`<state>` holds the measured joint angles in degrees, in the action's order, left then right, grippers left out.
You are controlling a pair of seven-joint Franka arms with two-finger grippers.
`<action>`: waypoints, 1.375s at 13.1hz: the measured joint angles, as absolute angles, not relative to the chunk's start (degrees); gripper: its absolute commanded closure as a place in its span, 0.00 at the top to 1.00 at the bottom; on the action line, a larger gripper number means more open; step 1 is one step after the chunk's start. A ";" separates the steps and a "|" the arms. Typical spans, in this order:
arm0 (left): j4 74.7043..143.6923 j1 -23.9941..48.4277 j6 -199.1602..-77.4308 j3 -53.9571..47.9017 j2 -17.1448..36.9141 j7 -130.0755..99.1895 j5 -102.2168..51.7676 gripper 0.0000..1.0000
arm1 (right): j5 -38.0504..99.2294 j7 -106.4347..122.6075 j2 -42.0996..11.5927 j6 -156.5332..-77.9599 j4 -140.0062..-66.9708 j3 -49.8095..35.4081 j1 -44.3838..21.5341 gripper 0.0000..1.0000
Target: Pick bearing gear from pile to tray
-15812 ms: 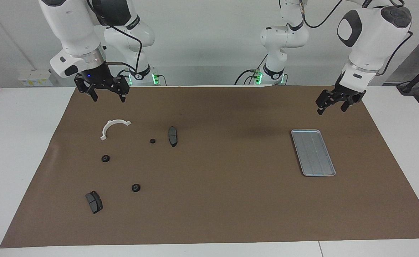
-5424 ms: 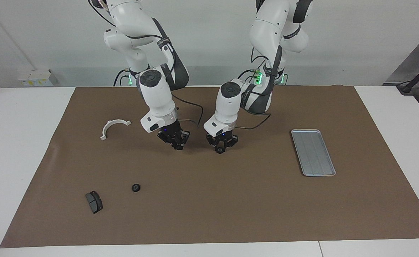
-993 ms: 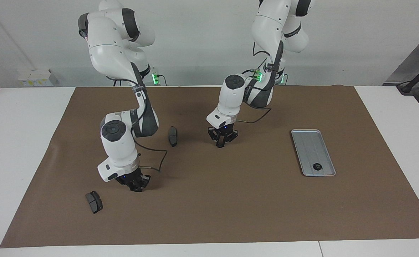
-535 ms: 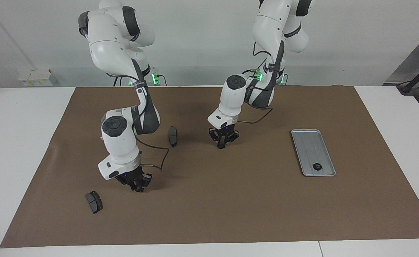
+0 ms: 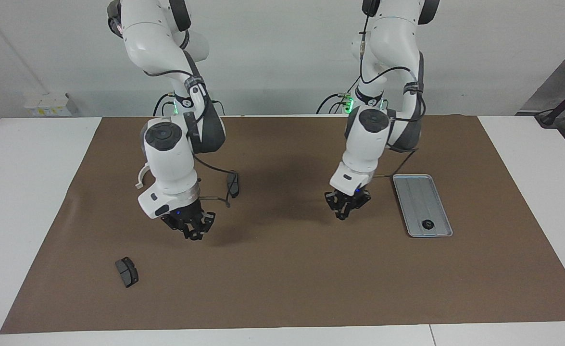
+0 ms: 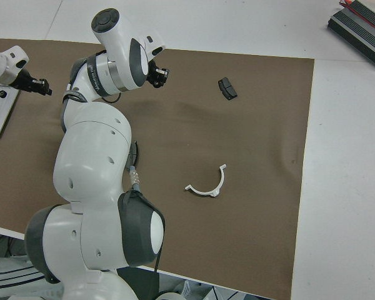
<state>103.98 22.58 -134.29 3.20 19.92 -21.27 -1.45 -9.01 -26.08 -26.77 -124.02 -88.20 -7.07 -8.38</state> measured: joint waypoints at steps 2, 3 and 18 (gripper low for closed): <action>103.93 15.73 -131.36 3.31 20.10 -13.55 -1.45 0.11 | -9.01 -30.69 -26.74 -123.86 -88.36 -7.19 -11.91 0.00; 103.94 11.94 -129.39 3.31 20.14 -8.06 -1.45 0.11 | -9.01 -33.35 -26.78 -123.86 -88.47 -7.25 -13.83 0.00; 112.20 -0.37 -123.75 2.57 15.13 24.43 -1.55 1.00 | -9.11 -56.19 -31.89 -134.31 -95.87 -7.05 -30.79 1.00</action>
